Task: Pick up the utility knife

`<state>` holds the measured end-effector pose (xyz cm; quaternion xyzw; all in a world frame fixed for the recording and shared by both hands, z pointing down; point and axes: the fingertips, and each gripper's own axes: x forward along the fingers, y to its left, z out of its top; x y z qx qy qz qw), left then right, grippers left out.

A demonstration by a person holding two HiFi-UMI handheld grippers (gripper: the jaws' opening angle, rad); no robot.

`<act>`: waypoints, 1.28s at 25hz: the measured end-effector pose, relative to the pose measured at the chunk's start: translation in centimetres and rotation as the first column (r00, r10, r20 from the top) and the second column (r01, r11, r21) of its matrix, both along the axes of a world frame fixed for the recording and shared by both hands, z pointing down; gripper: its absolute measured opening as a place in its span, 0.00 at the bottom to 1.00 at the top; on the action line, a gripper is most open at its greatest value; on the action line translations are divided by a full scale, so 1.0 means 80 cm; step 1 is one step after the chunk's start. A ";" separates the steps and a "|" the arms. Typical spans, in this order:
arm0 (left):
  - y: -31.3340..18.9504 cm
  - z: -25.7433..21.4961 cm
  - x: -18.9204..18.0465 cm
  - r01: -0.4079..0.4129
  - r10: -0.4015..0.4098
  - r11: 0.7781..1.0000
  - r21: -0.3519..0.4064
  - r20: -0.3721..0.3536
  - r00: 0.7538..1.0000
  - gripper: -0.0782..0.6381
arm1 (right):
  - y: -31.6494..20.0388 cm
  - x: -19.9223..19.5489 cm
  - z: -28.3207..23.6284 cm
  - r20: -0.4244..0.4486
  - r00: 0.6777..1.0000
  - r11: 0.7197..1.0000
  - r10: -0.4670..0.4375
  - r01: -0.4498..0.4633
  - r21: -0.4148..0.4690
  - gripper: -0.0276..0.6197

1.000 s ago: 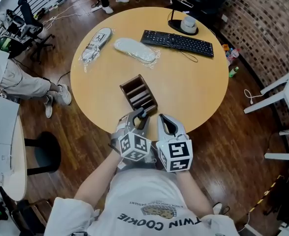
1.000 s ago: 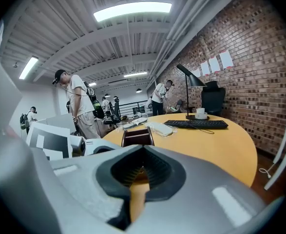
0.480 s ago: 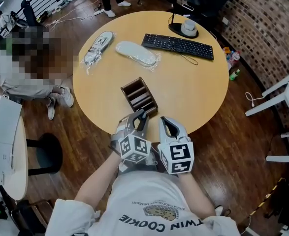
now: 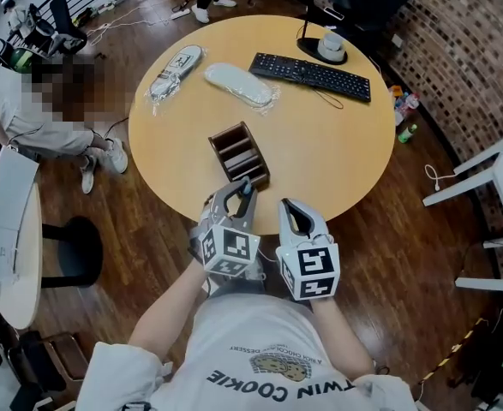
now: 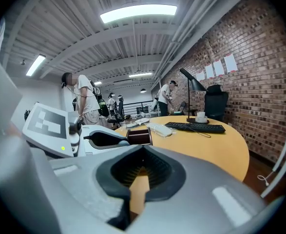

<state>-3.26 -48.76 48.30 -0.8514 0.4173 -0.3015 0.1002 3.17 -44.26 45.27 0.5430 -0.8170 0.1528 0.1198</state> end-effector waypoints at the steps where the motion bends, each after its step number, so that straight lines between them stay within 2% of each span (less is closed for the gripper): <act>1: 0.004 -0.005 0.001 0.011 -0.011 1.000 0.001 -0.020 1.000 0.21 | 0.004 0.002 -0.001 0.000 1.000 1.000 -0.003 0.003 0.001 0.05; 10: 0.035 -0.049 0.009 0.103 -0.107 0.994 -0.028 -0.185 0.977 0.21 | 0.037 0.022 -0.010 -0.001 1.000 1.000 -0.027 0.027 0.004 0.05; 16: 0.067 -0.077 0.010 0.158 -0.171 0.985 -0.068 -0.323 0.931 0.21 | 0.062 0.029 -0.020 0.002 0.999 0.999 -0.046 0.046 0.018 0.05; 24: 0.126 -0.095 0.021 0.194 -0.224 0.974 -0.113 -0.420 0.879 0.21 | 0.104 0.032 -0.040 0.016 0.997 0.996 -0.079 0.078 0.047 0.05; 32: 0.195 -0.099 0.035 0.229 -0.276 0.961 -0.157 -0.470 0.838 0.21 | 0.156 0.036 -0.049 0.046 0.992 0.992 -0.120 0.117 0.054 0.05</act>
